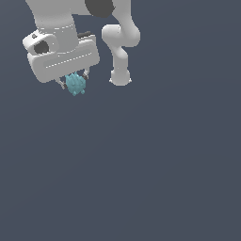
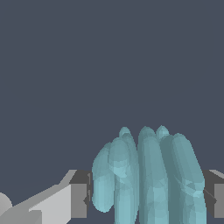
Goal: Pick up the object and move it to a goal position.
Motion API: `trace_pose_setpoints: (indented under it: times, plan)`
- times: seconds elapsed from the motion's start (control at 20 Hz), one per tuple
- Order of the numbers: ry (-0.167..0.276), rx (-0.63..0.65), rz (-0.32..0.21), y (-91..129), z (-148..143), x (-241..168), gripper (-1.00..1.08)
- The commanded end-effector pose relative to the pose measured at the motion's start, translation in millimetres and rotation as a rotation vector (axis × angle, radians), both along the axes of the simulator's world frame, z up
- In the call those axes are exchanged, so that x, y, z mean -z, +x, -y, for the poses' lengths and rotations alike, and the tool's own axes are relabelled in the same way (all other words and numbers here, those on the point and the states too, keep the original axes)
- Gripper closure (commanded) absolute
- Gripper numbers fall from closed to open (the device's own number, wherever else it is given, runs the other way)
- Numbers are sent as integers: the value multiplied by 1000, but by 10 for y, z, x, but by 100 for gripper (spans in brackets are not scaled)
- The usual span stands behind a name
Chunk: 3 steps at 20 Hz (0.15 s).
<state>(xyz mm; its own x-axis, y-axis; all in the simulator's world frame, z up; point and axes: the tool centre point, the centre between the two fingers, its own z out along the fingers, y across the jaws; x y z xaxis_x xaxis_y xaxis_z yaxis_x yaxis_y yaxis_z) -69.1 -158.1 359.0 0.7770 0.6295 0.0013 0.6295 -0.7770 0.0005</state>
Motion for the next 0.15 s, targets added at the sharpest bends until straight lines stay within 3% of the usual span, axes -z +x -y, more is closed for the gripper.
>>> trace_pose_setpoints:
  times: [0.0,0.1]
  plan:
    - [0,-1,-1,-6,34,-45,108]
    - [0,-1,-1,-6,42,-54,108]
